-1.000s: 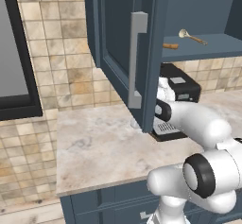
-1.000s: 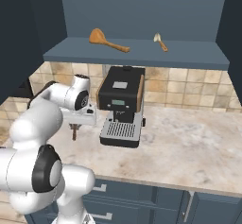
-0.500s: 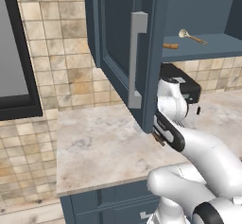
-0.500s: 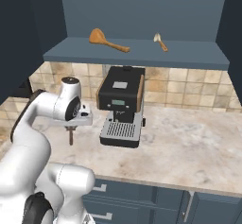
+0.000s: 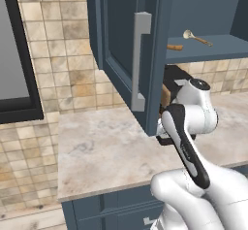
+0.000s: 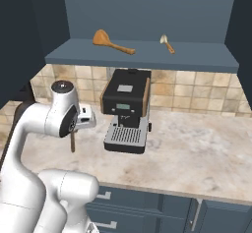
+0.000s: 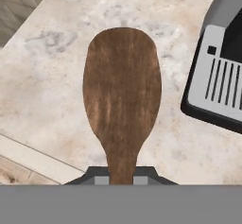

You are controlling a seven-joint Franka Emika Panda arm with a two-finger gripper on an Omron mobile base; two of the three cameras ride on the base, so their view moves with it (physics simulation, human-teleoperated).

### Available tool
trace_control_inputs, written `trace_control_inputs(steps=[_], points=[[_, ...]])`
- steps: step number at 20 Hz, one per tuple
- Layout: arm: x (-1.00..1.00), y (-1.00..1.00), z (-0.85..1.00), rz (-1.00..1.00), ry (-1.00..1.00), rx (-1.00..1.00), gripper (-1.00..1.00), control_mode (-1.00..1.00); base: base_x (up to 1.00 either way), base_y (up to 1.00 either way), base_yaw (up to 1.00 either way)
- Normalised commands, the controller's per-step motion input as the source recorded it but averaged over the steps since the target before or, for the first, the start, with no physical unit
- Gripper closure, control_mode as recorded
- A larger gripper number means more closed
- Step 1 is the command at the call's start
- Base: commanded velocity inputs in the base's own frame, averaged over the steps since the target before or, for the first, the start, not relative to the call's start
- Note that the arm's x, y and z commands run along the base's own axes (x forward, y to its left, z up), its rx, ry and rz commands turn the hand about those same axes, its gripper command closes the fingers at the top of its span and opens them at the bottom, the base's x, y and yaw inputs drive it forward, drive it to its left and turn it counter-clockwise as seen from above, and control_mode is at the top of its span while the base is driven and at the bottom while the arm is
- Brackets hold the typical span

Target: Organize the utensils by type. Pick up the wooden spoons from the counter and place them in the open cabinet. Then pick up the metallic utensils from the counter and place them in the open drawer.

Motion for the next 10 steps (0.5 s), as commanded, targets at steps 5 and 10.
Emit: trace_control_inputs(steps=[5, 10], points=[[-0.32, -0.31, 0.75, 0.00, -0.03, 0.00, 1.00, -1.00, 0.00, 0.00, 0.00], [-0.26, -0.24, 0.62, 0.00, 0.00, 0.00, 1.00, -1.00, 0.00, 0.00, 0.00]])
